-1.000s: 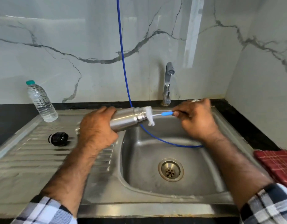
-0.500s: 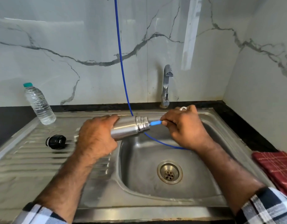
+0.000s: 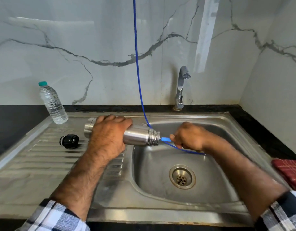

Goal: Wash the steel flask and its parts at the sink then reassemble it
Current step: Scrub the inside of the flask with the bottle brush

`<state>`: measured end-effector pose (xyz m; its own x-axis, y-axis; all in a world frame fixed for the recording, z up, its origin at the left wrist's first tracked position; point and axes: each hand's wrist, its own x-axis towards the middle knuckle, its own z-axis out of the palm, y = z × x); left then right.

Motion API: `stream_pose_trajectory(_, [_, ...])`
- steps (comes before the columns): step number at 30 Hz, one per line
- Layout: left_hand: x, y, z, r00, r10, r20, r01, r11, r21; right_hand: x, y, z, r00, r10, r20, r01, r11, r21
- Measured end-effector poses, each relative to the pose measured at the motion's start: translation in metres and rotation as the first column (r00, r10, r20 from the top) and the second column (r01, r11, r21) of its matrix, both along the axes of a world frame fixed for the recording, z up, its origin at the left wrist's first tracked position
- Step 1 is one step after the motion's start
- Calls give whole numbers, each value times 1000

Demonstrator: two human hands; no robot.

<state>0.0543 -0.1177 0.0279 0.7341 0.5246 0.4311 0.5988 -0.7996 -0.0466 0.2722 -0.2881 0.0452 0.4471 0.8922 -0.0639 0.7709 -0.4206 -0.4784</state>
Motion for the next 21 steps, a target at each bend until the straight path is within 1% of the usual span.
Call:
stream_pose_trajectory(1, [1, 0, -2, 1000, -10, 5, 10, 1000, 7, 0, 0, 2, 979, -63, -194, 60, 998, -19])
stream_pose_trajectory(2, [2, 1, -3, 1000, -9, 18, 9, 1000, 8, 1, 0, 2, 966, -95, -241, 102, 995, 17])
stream_pose_trajectory(3, [2, 1, -3, 999, 1, 40, -1, 1000, 4, 2, -3, -4, 991, -79, -112, 90, 991, 100])
stream_pose_trajectory(4, [2, 2, -2, 998, 17, 67, -17, 1000, -2, 5, -5, -12, 983, -63, 174, 29, 981, 193])
stream_pose_trajectory(5, [0, 4, -2, 995, 33, 95, -33, 999, -10, 7, -7, -20, 886, -67, 459, -64, 962, 266])
stream_pose_trajectory(6, [-1, 5, -2, 992, 49, 114, -47, 999, -24, 10, -6, -25, 745, -80, 662, -183, 930, 318])
stream_pose_trajectory(7, [-3, 7, -2, 991, 59, 123, -55, 998, -38, 11, -5, -26, 627, -102, 772, -288, 891, 352])
stream_pose_trajectory(8, [-3, 8, -3, 990, 63, 125, -57, 997, -52, 14, -5, -28, 578, -103, 809, -360, 858, 366])
stream_pose_trajectory(9, [-4, 9, -4, 991, 62, 117, -56, 997, -60, 15, -6, -28, 563, -108, 820, -386, 842, 376])
stream_pose_trajectory(10, [-3, 9, -5, 993, 59, 105, -53, 997, -57, 14, -6, -30, 576, -118, 809, -365, 848, 383])
stream_pose_trajectory(11, [-2, 8, -6, 994, 55, 92, -50, 997, -50, 8, -5, -29, 625, -110, 773, -301, 880, 368])
stream_pose_trajectory(12, [0, 8, -7, 995, 52, 81, -49, 998, -45, 1, -4, -24, 729, -78, 680, -183, 935, 304])
stream_pose_trajectory(13, [2, 8, -8, 996, 47, 72, -44, 998, -39, -2, 0, -17, 868, -64, 493, -42, 979, 201])
stream_pose_trajectory(14, [4, 8, -9, 997, 38, 65, -36, 999, -31, -1, 5, -14, 979, -70, 191, 56, 995, 77])
stream_pose_trajectory(15, [5, 9, -11, 997, 27, 65, -26, 999, -19, 2, 7, -13, 981, -112, -156, 104, 993, -56])
stream_pose_trajectory(16, [6, 9, -12, 997, 18, 71, -18, 1000, -5, 5, 6, -12, 906, -161, -391, 128, 986, -108])
stream_pose_trajectory(17, [7, 9, -12, 997, 15, 77, -16, 1000, 9, 8, 4, -14, 864, -158, -477, 139, 987, -75])
stream_pose_trajectory(18, [7, 8, -12, 996, 19, 88, -21, 1000, 18, 12, 2, -20, 911, -117, -396, 136, 990, 21])
stream_pose_trajectory(19, [7, 8, -11, 995, 29, 100, -31, 999, 20, 16, -1, -28, 988, -72, -139, 94, 983, 159])
stream_pose_trajectory(20, [7, 8, -10, 992, 46, 114, -47, 999, 7, 18, -3, -34, 980, -67, 188, 12, 959, 282])
stream_pose_trajectory(21, [6, 8, -10, 988, 72, 134, -69, 997, -21, 20, -3, -39, 885, -87, 458, -95, 929, 359])
